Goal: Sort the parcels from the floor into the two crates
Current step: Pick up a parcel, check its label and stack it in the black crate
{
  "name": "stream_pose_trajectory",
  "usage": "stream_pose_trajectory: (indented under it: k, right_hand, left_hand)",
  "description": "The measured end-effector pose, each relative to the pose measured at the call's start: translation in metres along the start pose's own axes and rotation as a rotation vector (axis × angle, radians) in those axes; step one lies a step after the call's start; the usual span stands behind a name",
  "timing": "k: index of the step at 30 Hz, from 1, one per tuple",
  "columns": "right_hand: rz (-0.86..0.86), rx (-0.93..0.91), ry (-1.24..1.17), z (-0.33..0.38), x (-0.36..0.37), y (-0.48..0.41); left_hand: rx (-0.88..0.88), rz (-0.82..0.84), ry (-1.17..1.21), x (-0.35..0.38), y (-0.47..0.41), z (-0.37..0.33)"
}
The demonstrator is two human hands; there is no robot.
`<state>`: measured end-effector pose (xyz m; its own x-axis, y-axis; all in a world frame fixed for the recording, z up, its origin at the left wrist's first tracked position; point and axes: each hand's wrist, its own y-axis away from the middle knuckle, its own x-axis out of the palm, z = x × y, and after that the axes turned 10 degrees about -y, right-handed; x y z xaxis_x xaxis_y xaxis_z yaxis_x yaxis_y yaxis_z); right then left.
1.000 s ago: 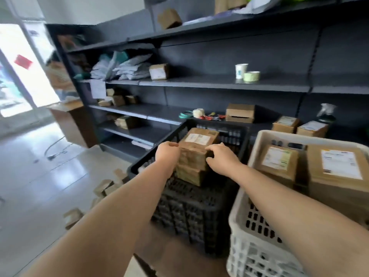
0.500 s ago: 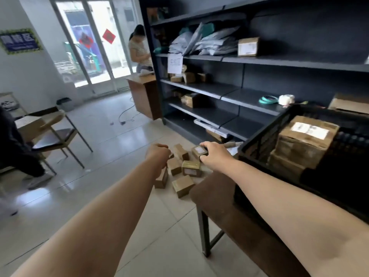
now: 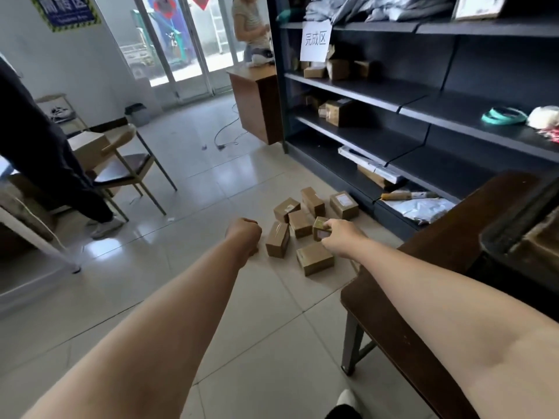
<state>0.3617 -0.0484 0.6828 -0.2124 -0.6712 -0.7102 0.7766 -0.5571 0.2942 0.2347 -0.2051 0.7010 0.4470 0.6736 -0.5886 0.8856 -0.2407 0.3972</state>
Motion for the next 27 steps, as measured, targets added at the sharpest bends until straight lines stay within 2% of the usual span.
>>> stream_pose_trajectory:
  k: [13, 21, 27]
  right_hand:
    - [0.139, 0.127, -0.024, 0.003, 0.008, -0.139]
    - [0.054, 0.281, -0.078, 0.004, 0.014, -0.215]
    - [-0.022, 0.430, -0.157, 0.023, 0.035, -0.278]
  left_hand:
    - [-0.080, 0.107, -0.113, 0.029, -0.114, -0.045]
    - [-0.049, 0.131, -0.167, 0.022, -0.220, -0.063]
    - [-0.008, 0.262, -0.250, 0.024, -0.316, -0.078]
